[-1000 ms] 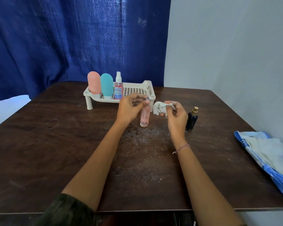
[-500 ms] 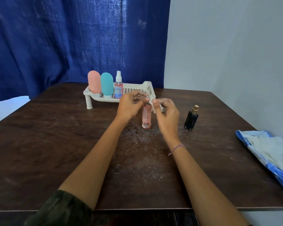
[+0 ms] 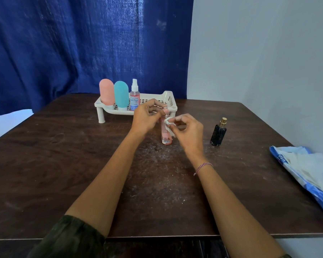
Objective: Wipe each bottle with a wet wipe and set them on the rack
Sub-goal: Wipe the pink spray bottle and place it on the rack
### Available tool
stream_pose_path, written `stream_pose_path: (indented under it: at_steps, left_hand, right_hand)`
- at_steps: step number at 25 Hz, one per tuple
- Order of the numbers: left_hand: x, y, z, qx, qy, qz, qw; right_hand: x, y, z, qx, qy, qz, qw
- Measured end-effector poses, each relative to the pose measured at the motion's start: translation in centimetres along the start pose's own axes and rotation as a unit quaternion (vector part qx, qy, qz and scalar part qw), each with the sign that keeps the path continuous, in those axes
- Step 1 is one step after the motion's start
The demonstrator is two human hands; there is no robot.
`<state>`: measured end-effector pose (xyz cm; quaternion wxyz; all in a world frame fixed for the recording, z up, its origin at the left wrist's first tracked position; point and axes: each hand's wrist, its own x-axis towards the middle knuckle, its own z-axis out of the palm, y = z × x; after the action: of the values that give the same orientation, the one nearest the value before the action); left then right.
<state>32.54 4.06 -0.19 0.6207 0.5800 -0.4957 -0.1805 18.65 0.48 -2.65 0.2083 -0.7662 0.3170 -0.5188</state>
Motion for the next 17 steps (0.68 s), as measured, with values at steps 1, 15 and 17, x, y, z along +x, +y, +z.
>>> stream_pose_path:
  at_steps: [1,15,17]
  left_hand:
    - [0.0,0.0,0.0,-0.003,0.001,-0.007,1.0]
    - [-0.3,0.1,0.7,0.076,-0.004,0.071,0.995]
    - [-0.4,0.1,0.6,0.099,0.015,0.084,0.991]
  right_hand:
    - [0.1,0.1,-0.1,-0.002,-0.005,0.011,1.0]
    - [0.2,0.0,-1.3,-0.008,-0.011,-0.013,1.0]
    - [0.2,0.0,-1.2,-0.001,-0.02,-0.017,1.0]
